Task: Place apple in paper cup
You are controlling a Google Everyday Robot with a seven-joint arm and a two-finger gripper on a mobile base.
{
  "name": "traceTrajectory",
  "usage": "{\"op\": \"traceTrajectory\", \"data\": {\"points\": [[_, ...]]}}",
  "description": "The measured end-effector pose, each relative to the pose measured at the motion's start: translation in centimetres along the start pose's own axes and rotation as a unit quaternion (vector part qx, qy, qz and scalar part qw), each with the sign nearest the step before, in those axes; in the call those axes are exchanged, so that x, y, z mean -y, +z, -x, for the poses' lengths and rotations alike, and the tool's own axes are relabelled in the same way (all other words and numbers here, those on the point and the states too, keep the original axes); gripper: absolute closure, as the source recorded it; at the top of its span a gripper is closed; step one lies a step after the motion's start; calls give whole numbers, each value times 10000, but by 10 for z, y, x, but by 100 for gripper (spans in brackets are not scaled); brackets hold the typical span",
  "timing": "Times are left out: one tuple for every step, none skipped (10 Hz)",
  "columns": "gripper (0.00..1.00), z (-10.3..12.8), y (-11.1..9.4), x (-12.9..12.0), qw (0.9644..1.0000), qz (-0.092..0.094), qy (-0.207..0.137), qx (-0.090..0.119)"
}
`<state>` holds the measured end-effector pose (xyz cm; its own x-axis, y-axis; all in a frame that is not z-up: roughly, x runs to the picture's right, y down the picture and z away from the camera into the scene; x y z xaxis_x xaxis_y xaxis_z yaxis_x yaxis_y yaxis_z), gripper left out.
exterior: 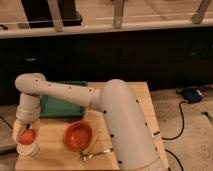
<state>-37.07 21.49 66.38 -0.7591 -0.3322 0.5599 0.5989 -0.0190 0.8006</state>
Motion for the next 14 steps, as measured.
{"op": "traceTrajectory", "data": {"points": [[45, 0, 0, 0, 10000, -20, -8, 0], [45, 0, -1, 0, 10000, -34, -12, 2], [45, 0, -1, 0, 10000, -45, -17, 4], [45, 0, -1, 0, 10000, -54, -26, 17], [45, 1, -1, 0, 10000, -62, -30, 25], [45, 1, -1, 0, 10000, -76, -37, 27], [45, 1, -2, 0, 9999, -91, -37, 28], [45, 1, -2, 0, 9999, -99, -43, 31], [45, 1, -2, 0, 9999, -108, -43, 33], [45, 1, -3, 1, 9999, -124, -47, 34], [45, 1, -3, 1, 9999, -133, -48, 39], [48, 2, -3, 1, 9999, -143, -51, 41], [50, 2, -4, 1, 9999, -149, -53, 40], [51, 2, -4, 0, 9998, -166, -57, 46]]}}
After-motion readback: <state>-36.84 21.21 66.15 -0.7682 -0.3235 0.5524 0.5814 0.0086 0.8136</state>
